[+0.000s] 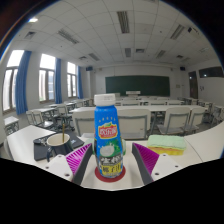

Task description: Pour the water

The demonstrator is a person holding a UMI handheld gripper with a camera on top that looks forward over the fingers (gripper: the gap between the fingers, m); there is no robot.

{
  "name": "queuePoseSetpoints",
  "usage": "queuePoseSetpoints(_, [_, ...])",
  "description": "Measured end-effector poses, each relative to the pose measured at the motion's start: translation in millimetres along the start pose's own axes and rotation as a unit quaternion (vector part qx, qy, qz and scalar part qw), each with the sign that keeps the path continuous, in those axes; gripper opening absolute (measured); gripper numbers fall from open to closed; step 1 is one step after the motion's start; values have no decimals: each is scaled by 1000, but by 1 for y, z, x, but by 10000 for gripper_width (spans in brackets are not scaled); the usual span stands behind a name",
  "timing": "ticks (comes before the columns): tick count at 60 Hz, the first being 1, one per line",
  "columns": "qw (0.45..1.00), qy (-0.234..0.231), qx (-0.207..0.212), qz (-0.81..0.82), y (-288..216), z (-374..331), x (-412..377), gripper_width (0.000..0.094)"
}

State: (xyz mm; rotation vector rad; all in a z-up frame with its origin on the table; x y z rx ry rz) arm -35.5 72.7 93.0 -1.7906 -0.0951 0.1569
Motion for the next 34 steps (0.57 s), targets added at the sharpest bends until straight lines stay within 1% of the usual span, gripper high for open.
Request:
queuePoseSetpoints(2, [1000, 0, -1, 5, 3, -17, 4, 843])
queuePoseSetpoints(3, [1000, 3, -3, 7, -1, -8, -15, 843])
queuePoseSetpoints(4, [1000, 0, -4, 9, 8, -23, -4, 843])
queuePoseSetpoints(9, [1000, -9, 0, 16, 19, -64, -3, 841])
queuePoseSetpoints(11, [1000, -9, 0, 25, 15, -74, -15, 842])
queuePoseSetpoints(15, [999, -21, 2, 44, 32, -97, -17, 841])
queuePoseSetpoints(18, [998, -30, 3, 56, 33, -114, -29, 842])
queuePoseSetpoints(21, [997, -40, 9, 64, 40, -124, -34, 839])
queuePoseSetpoints(29, [995, -38, 28, 83, 54, -149, -42, 842])
queuePoseSetpoints(34, [995, -48, 32, 77, 60, -156, -43, 841])
Point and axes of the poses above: the point between the fingertips, and its own axes, seen from behind it with the camera up: x to the right, y down, z forward, the way the camera looks, the point moved 6 cm from there along -z, backward, against the way the camera looks
